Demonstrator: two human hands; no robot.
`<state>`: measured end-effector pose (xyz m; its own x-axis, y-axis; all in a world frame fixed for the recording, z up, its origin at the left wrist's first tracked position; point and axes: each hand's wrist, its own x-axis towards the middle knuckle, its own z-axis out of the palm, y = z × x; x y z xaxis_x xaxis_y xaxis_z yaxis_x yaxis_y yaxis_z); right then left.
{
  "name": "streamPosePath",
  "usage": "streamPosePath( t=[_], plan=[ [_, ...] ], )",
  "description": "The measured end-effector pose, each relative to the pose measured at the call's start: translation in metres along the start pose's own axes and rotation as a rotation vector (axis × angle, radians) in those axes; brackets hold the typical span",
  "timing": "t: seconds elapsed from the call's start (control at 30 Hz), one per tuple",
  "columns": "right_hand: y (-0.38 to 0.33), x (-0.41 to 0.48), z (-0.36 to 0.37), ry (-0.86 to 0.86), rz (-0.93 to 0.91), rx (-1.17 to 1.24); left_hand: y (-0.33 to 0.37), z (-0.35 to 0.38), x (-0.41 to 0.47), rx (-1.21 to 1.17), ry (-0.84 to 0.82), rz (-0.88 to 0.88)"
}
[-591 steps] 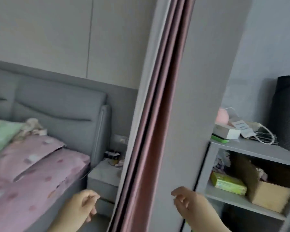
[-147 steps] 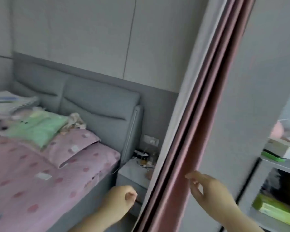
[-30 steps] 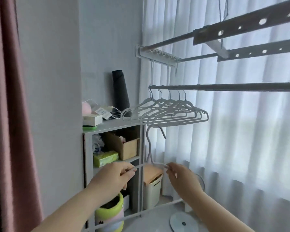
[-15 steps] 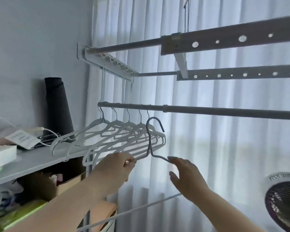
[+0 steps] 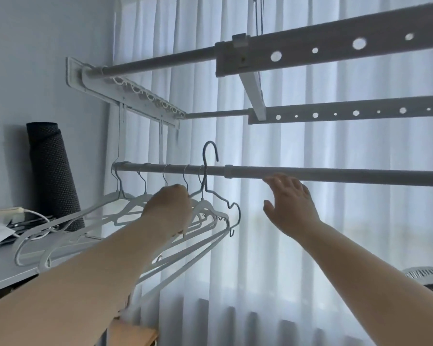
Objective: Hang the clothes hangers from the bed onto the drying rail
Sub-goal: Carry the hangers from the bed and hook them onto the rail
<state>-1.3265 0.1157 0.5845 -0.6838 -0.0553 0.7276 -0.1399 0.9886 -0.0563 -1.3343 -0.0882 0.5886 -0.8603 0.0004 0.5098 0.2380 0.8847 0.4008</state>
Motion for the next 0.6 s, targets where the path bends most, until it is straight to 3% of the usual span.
streamPosePath(
  t=[0.6],
  plan=[
    [0.025,0.006,-0.002,0.027,-0.123,-0.07,0.041,0.043,0.005,0.2,-0.064,-0.037]
  ],
)
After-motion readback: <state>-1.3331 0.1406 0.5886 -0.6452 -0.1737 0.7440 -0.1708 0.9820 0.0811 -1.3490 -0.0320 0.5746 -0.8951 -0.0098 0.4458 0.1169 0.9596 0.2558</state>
